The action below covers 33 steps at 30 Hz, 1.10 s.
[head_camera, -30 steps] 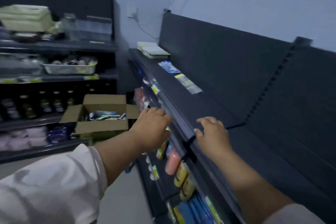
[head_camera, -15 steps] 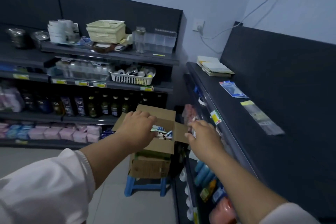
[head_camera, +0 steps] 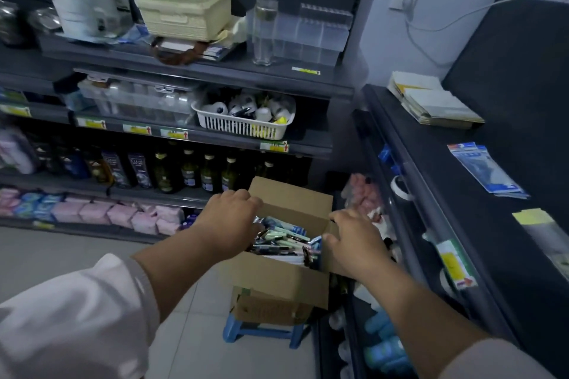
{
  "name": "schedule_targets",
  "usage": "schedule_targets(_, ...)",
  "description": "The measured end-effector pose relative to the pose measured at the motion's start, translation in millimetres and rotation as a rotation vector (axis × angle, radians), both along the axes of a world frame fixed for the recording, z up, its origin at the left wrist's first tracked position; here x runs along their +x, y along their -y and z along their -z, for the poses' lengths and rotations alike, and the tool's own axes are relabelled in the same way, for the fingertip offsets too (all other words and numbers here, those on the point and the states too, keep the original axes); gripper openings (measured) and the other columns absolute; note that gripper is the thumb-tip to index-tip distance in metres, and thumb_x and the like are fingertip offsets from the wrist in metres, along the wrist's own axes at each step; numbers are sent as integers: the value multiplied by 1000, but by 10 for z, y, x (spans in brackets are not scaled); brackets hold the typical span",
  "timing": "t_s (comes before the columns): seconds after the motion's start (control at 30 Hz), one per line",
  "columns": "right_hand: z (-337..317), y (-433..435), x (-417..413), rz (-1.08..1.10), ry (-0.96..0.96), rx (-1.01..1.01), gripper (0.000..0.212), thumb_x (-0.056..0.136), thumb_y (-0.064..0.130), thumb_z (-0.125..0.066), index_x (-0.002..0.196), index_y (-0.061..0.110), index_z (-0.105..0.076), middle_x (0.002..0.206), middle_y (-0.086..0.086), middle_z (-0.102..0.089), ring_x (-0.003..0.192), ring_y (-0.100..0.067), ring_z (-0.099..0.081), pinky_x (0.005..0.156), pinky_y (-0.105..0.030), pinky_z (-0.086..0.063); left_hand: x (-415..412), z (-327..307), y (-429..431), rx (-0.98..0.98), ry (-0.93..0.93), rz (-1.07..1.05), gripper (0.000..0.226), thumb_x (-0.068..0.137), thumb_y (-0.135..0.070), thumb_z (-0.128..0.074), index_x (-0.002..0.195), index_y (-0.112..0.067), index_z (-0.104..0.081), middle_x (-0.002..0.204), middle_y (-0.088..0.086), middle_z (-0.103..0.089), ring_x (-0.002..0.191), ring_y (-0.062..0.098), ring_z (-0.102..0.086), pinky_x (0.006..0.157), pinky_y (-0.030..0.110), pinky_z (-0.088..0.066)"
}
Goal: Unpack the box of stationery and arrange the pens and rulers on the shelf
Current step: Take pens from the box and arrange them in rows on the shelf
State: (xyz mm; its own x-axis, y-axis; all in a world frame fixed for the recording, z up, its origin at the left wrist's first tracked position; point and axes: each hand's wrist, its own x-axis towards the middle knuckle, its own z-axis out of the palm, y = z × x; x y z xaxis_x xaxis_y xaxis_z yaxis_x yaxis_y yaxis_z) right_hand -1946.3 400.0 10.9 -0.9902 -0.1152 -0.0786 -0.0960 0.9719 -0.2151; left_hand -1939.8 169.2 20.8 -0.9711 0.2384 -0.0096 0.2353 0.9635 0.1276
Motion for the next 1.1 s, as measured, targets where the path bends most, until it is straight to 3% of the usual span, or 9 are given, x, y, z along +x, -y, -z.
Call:
schedule_targets(0.17, 339, 229, -582, 48, 59, 16, 47, 95, 34, -53, 137, 15, -45, 138, -2, -45, 125, -23, -42, 103, -37, -39, -745, 330, 241, 32, 83, 61, 43, 94, -42, -48, 131, -21, -47, 125, 4, -51, 116, 25, -46, 96, 38, -39)
schedule_targets(0.37, 813, 315, -1062, 71, 122, 84, 47, 89, 42, -58, 133, 25, -51, 131, 2, -55, 116, -20, -53, 96, -38, -46, -1465, 792, 321, -8, 176, 144, 38, 93, -43, -48, 124, -21, -49, 119, 4, -51, 111, 26, -49, 91, 39, -44)
schedule_targets(0.47, 1047, 323, -1275, 61, 167, 116, 45, 88, 43, -60, 129, 25, -56, 126, 1, -59, 114, -20, -54, 96, -30, -43, -1738, 1084, 268, -3, 208, 171, 39, 92, -44, -48, 124, -21, -49, 119, 4, -52, 111, 25, -49, 90, 38, -43)
schedule_targets(0.63, 1555, 237, -1603, 16, 298, 54, 46, 95, 33, -56, 138, 21, -48, 133, 0, -52, 121, -16, -47, 85, -18, -32, -2066, 1668, 130, -5, 229, 201, 42, 95, -43, -45, 132, -23, -44, 126, 4, -50, 117, 25, -48, 83, 33, -36)
schedule_targets(0.77, 2168, 123, -1756, 25, 420, 12, 45, 88, 27, -65, 132, 20, -54, 134, -4, -53, 120, -21, -51, 93, -26, -42, -2253, 2258, -27, 18, 312, 218, 49, 94, -41, -49, 138, -20, -41, 130, 9, -50, 118, 28, -47, 95, 34, -41)
schedule_targets(0.9, 2754, -10, -1859, -36, 517, 60, 40, 84, 21, -64, 123, 22, -57, 128, -3, -56, 114, -22, -54, 89, -28, -45, -2344, 2783, -188, 5, 365, 246, 51, 94, -42, -48, 139, -18, -40, 134, 10, -47, 120, 30, -45, 95, 36, -42)
schedule_targets(1.1, 3409, -129, -1942, -163, 569, 120, 46, 79, 13, -57, 124, 23, -58, 130, -3, -54, 120, -24, -51, 96, -27, -42, -2367, 3405, -363, 35, 420, 264, 43, 91, -41, -52, 127, -17, -49, 128, 11, -51, 119, 29, -49, 91, 31, -42)
